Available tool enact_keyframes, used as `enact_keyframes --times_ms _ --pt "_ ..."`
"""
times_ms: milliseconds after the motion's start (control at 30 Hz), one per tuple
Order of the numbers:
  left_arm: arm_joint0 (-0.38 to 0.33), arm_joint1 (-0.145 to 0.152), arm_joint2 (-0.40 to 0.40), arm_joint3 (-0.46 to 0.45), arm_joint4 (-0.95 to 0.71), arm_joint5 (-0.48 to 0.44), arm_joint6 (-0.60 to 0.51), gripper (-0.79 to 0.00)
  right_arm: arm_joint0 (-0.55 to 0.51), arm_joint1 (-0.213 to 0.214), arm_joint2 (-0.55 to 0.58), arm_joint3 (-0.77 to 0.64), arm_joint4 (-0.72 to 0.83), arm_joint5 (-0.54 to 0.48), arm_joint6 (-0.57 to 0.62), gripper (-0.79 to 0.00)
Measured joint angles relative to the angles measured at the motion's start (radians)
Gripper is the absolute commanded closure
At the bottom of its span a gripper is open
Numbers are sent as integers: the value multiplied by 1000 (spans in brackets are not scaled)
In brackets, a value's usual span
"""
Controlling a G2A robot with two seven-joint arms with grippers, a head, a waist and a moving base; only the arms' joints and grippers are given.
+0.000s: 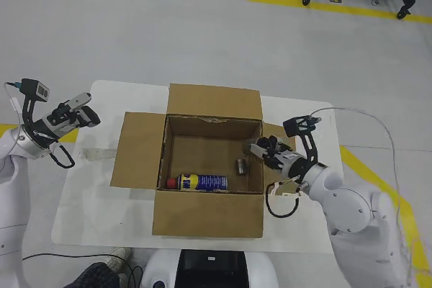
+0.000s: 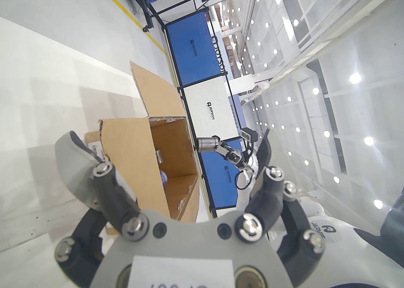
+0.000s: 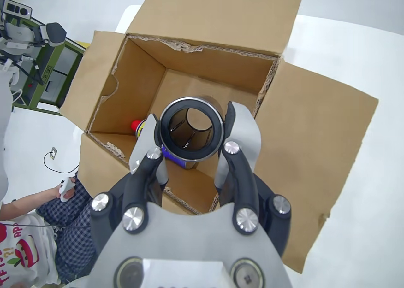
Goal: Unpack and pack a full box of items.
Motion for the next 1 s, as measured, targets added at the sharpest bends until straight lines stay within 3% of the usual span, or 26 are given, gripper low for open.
enact_keyframes --times_ms 400,1000 --pt "0 0 0 0 0 0 0 -785 -86 22 189 -31 47 1 -11 0" --pt "0 0 0 0 0 0 0 -785 -115 44 300 47 32 23 -24 0"
